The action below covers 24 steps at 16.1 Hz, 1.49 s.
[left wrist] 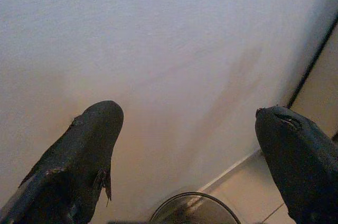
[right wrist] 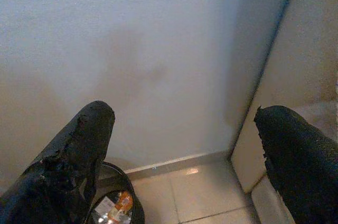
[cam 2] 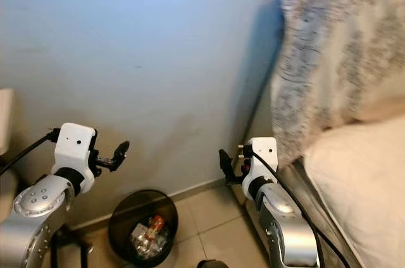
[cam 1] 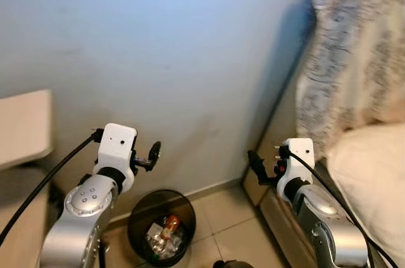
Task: Clean up the room
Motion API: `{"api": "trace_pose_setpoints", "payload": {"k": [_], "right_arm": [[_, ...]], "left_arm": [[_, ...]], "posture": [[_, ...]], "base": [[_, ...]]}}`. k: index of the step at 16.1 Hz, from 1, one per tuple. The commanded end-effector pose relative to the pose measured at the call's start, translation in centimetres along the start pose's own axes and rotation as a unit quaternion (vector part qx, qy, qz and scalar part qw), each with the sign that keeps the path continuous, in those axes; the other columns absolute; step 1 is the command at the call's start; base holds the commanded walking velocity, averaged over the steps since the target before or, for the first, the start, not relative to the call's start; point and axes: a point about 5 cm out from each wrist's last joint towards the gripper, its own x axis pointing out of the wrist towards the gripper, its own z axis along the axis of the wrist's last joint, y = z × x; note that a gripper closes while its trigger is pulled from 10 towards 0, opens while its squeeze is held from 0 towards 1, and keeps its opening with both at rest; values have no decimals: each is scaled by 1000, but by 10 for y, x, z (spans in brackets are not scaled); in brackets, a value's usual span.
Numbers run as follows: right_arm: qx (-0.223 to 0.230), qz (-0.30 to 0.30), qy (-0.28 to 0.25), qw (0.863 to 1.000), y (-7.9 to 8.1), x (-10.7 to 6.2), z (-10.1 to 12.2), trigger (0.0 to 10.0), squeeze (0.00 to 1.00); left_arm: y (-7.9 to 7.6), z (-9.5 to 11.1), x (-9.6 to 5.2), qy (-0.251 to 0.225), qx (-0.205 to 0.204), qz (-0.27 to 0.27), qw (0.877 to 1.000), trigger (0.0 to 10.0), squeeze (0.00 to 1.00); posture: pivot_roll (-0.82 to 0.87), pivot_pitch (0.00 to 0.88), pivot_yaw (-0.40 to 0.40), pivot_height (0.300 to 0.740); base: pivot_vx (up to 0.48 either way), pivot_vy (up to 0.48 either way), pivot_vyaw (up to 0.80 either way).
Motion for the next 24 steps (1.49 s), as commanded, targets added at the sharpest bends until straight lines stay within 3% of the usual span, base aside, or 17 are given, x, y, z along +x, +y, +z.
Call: {"api": "trace_pose_setpoints", "payload": {"k": [1,6,9,24], "right_arm": [[9,2,-10,1000,1,-1,7,10000,0],[34,-1,-13,999,7,-8,17,10000,0],[-42,-24,-8,999,5,-9,20,10000,0],[-22,-12,12,1000,9,-13,21,10000,0]], "left_arm": [[-2,0,2,-1,4,-6,1000,10000,0],[-2,0,1,-2,6,-3,1000,10000,0],[0,1,2,-7,17,-2,1000,10000,0],[0,4,2,-23,32,-15,999,10000,0]], "posture": [[-92,0,-19,740],[-87,0,-24,740],[-89,0,-21,740],[-89,0,-33,740]], "base": [[0,0,-756],[0,0,-754],[0,0,-706],[0,0,-701]]}}
